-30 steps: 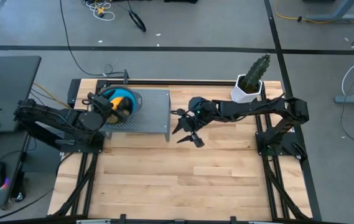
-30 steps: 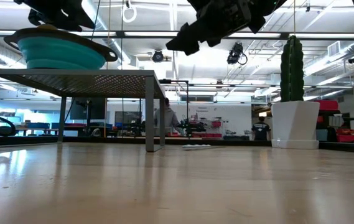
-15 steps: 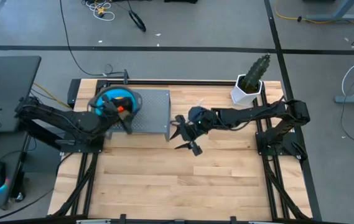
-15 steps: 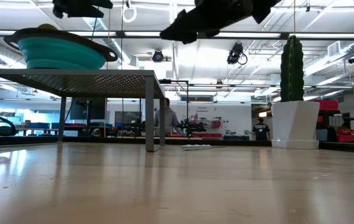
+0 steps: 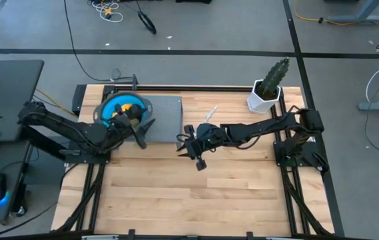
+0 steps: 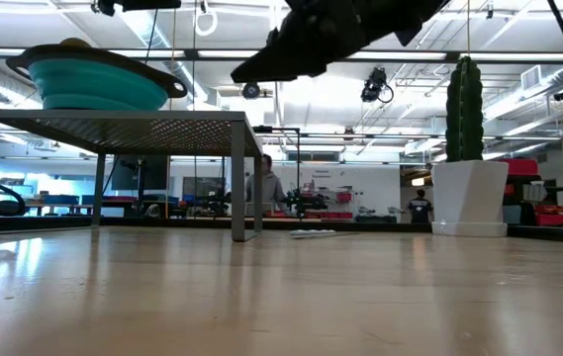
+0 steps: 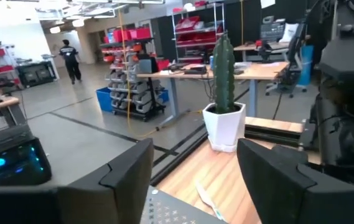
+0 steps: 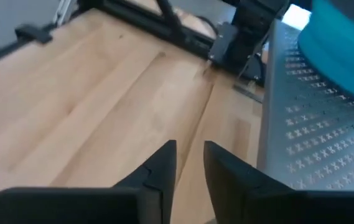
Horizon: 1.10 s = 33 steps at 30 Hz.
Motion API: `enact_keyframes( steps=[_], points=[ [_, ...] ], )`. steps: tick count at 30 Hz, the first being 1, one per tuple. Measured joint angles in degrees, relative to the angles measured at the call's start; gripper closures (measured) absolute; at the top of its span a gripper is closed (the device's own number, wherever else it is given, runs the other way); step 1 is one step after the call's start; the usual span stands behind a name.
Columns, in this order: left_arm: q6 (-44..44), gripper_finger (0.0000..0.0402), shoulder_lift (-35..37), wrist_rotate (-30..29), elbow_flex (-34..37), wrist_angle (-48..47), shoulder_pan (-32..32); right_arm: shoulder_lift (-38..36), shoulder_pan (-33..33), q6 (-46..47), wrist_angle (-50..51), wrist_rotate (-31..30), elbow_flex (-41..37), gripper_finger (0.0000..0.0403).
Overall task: Pick & Place Fruit
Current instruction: Adjust the shelf
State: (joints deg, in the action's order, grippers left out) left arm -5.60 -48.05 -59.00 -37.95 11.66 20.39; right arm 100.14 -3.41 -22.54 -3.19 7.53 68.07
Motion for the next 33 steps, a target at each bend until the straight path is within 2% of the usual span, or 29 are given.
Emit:
enact_keyframes(
  steps=[8,13,17,23,33],
  points=[
    [-1.1,0.0236,-1.0,-0.2,0.0,1.2,0.2,4.4,0.1,4.2,-5.0,-0.3,0.1,0.0318],
    [-2.2,0.0285,-1.3,0.0,0.0,1.4,0.2,5.6,-0.1,4.1,-8.3,-5.3,0.1,0.0318],
    [-2.3,0.031,-1.2,0.0,0.0,1.4,0.2,5.6,0.5,5.3,-8.1,-6.2,0.1,0.0318],
    [-2.2,0.0327,-1.2,0.9,0.0,1.4,0.2,5.6,1.7,5.6,-6.2,-5.9,0.1,0.0318],
    [-2.2,0.0328,-1.2,1.8,0.0,1.4,0.2,5.6,5.7,5.6,-4.6,-6.0,0.1,0.0318]
  ],
)
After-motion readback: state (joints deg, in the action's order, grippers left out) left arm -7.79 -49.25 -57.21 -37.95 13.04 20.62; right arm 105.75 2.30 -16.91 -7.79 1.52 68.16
